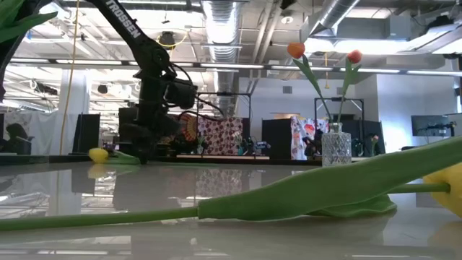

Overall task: Sort flowers into vase by color
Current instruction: Put the top yellow tulip into the transparent vase

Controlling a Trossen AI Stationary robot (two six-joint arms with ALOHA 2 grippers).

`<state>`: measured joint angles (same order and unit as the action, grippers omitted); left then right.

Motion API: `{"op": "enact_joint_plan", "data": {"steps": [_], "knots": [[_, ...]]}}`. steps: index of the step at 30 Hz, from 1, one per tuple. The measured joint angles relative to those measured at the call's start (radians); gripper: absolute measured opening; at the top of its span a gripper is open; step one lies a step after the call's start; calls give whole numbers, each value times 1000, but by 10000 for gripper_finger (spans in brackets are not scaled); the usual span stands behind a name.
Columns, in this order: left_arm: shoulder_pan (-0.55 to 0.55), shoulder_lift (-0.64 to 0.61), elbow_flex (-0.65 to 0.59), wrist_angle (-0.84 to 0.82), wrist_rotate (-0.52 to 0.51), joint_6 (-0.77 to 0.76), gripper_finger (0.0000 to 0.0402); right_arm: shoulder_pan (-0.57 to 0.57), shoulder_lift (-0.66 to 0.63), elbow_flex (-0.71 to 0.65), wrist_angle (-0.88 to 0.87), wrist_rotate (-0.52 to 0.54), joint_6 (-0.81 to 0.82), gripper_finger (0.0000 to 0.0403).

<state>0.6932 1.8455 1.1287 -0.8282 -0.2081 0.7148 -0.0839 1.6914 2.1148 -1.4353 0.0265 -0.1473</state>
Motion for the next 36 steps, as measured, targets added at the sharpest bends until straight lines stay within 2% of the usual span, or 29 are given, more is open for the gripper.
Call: {"op": "enact_joint_plan", "data": {"steps": [3,7,12,15,17,20,24,27,31,36], "knots": [[-7,-67,-6,-42,7,-53,3,17,-64,-133,50,23,4,232],[-25,-193,1,-74,119,-141,3,81,-209,-435,294,109,25,226],[-33,-352,1,-59,324,-289,2,199,-338,-819,873,138,-89,216],[-34,-419,0,-18,425,-374,2,228,-325,-982,1233,140,-263,213],[-35,-457,0,16,481,-446,2,224,-273,-1041,1419,156,-441,212],[-35,-485,0,54,576,-583,2,202,-162,-1056,1592,211,-719,211],[-36,-491,0,65,706,-760,2,169,-1,-1006,1780,402,-1019,211],[-53,-486,0,60,725,-802,2,139,115,-950,1842,510,-1202,211],[-78,-485,1,57,721,-806,2,112,237,-856,1874,641,-1299,211],[-98,-485,1,56,696,-807,2,93,328,-759,1878,735,-1328,211]]}}
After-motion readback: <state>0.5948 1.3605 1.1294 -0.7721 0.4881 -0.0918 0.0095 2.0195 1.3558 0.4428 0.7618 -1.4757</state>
